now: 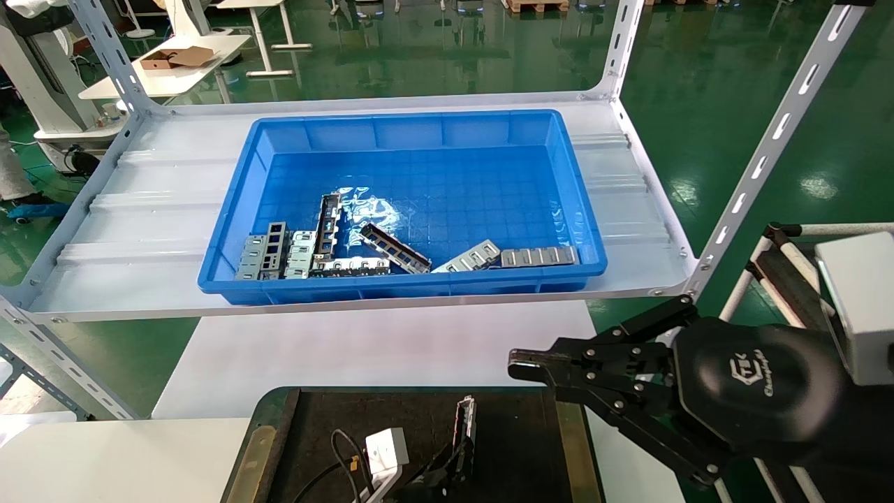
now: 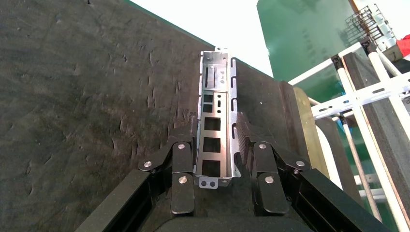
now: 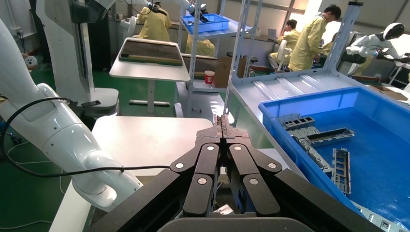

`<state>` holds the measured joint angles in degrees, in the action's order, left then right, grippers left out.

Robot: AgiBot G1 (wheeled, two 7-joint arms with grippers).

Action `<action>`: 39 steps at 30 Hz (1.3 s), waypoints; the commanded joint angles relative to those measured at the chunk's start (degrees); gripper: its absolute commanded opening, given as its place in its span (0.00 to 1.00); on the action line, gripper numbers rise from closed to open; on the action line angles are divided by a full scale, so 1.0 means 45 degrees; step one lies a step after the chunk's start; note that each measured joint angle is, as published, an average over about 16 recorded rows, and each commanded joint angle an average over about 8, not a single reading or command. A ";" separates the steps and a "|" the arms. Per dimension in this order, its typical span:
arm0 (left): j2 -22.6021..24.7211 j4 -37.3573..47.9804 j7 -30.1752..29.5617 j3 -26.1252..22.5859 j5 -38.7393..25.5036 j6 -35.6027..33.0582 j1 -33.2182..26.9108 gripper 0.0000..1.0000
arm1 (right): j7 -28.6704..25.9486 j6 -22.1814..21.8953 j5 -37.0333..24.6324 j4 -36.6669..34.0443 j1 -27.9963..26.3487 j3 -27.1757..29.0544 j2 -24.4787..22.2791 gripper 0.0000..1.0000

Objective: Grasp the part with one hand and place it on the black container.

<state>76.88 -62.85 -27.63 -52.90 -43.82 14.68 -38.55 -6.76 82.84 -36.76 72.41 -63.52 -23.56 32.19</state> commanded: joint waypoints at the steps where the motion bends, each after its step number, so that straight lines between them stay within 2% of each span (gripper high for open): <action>1: 0.0006 0.0029 -0.0071 -0.0071 0.0015 0.0060 -0.0005 0.51 | 0.0000 0.0000 0.0000 0.0000 0.0000 0.0000 0.0000 0.90; 2: 0.0004 0.0033 -0.0106 -0.0106 0.0027 0.0083 -0.0011 0.64 | 0.0000 0.0000 0.0000 0.0000 0.0000 0.0000 0.0000 0.97; 4: -0.0002 0.0035 -0.0176 -0.0178 0.0048 0.0124 -0.0026 0.85 | 0.0000 0.0000 0.0000 0.0000 0.0000 0.0000 0.0000 1.00; 6: -0.0008 0.0033 -0.0240 -0.0243 0.0061 0.0159 -0.0043 0.98 | 0.0000 0.0000 0.0000 0.0000 0.0000 0.0000 0.0000 1.00; 7: -0.0010 0.0028 -0.0271 -0.0275 0.0063 0.0176 -0.0052 1.00 | 0.0000 0.0000 0.0000 0.0000 0.0000 0.0000 0.0000 1.00; 27: -0.0274 -0.0493 -0.0615 -0.0574 -0.0526 0.0072 -0.0306 1.00 | 0.0001 -0.0001 0.0001 0.0000 0.0000 -0.0002 -0.0001 1.00; 33: -0.0799 -0.0667 -0.0435 -0.0520 -0.1044 -0.0698 -0.0523 1.00 | 0.0001 -0.0001 0.0001 0.0000 -0.0001 -0.0002 -0.0001 1.00; 39: -0.1707 -0.1070 -0.0328 -0.0257 -0.1479 -0.2170 -0.0781 1.00 | 0.0001 -0.0001 0.0001 0.0000 -0.0001 -0.0002 -0.0001 1.00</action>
<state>69.00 -67.75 -29.05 -53.89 -50.18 4.25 -42.03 -6.75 82.83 -36.76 72.41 -63.53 -23.57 32.19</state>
